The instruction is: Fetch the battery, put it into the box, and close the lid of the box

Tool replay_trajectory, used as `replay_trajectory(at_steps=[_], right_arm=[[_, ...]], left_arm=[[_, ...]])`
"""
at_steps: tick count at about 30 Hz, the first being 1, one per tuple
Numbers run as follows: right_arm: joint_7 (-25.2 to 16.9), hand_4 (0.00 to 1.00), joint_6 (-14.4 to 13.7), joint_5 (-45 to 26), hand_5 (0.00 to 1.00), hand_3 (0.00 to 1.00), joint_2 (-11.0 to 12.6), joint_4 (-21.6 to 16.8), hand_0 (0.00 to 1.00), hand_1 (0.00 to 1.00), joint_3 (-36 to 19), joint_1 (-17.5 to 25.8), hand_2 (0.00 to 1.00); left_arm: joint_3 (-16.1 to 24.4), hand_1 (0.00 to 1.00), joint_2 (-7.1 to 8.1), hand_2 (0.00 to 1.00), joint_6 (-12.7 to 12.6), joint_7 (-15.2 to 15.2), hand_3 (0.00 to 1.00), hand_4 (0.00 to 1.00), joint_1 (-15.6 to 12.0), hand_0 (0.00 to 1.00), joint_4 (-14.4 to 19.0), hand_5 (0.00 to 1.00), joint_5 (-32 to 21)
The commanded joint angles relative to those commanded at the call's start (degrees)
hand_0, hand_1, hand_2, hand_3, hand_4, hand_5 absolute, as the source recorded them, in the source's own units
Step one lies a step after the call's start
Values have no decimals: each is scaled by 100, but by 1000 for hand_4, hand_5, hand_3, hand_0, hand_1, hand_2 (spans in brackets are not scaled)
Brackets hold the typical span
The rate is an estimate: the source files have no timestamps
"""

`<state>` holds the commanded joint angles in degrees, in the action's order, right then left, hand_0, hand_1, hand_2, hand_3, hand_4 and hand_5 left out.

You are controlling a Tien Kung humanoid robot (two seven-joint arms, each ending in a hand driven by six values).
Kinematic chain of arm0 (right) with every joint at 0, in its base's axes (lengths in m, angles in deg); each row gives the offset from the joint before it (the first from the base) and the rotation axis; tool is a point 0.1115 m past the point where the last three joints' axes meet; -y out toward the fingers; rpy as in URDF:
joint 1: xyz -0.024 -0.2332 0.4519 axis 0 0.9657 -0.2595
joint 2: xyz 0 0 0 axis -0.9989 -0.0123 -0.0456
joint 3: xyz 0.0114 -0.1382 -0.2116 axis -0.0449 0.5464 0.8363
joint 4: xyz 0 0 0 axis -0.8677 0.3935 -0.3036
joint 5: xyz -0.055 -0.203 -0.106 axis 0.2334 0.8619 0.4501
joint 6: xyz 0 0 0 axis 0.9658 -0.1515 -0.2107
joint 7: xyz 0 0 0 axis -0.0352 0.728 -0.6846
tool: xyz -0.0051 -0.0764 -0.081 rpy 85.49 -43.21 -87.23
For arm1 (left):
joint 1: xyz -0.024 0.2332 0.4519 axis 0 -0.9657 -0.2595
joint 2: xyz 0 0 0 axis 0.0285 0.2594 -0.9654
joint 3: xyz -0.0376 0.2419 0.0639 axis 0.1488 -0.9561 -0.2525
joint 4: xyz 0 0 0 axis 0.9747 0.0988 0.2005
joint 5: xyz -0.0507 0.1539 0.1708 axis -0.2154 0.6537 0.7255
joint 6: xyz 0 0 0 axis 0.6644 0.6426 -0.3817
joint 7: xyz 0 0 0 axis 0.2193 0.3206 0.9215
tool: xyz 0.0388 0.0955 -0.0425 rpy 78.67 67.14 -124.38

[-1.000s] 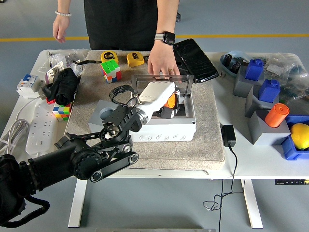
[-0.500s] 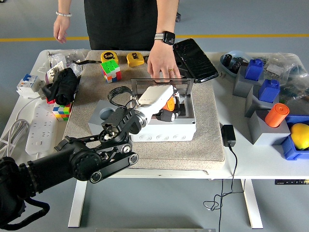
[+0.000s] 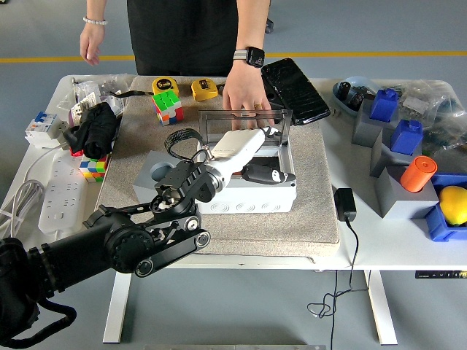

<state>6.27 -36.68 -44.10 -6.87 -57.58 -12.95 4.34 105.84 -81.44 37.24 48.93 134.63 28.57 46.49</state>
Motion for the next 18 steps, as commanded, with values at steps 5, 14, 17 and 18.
replay_trajectory(at_steps=[5, 14, 17, 18], right_arm=[[-4, 966, 11, -8, 546, 559, -9, 6, 595, 621, -3, 10, 616], [-17, 967, 16, -13, 546, 560, -16, 4, 595, 621, -10, 19, 617], [-16, 967, 23, -16, 546, 560, -21, 6, 595, 621, -9, 25, 617], [-14, 967, 25, -21, 545, 560, -22, 9, 596, 621, -6, 27, 616]], left_arm=[[219, 827, 0, 828, -191, 232, 839, 998, -117, 732, 470, 656, -37], [722, 589, 0, 622, -724, 1093, 681, 998, -341, 452, 1030, 656, -530], [941, 589, 0, 622, -818, 1271, 681, 998, -371, 452, 1088, 656, -556], [1027, 644, 0, 642, -829, 1296, 680, 998, -373, 585, 1081, 639, -536]])
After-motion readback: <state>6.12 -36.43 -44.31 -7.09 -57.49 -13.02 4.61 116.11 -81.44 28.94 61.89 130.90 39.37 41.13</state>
